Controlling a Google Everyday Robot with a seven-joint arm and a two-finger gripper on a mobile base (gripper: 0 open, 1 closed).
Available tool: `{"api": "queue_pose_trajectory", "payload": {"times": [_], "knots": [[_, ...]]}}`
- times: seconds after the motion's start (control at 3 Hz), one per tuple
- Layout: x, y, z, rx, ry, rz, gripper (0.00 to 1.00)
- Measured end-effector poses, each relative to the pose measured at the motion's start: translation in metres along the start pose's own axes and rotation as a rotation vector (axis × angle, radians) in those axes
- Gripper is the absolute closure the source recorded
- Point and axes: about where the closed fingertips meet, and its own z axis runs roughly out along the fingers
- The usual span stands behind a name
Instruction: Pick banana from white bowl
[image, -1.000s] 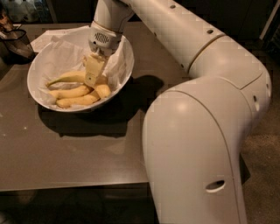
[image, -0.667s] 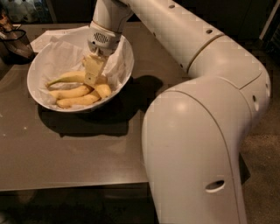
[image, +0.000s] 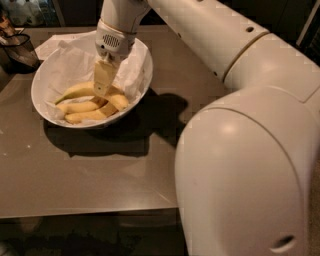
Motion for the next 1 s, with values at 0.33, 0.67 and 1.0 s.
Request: {"api": "queue_pose_trajectory", "payload": {"times": [0.33,0.67,1.0], "knots": [[-0.007,0.024,-0.016,0.076,0.007,-0.043,1.00],[-0.010,0.039,-0.026,0.111,0.013,-0.069,1.00],[-0.015,0.052,-0.036,0.101,-0.025,-0.143,1.00]]}}
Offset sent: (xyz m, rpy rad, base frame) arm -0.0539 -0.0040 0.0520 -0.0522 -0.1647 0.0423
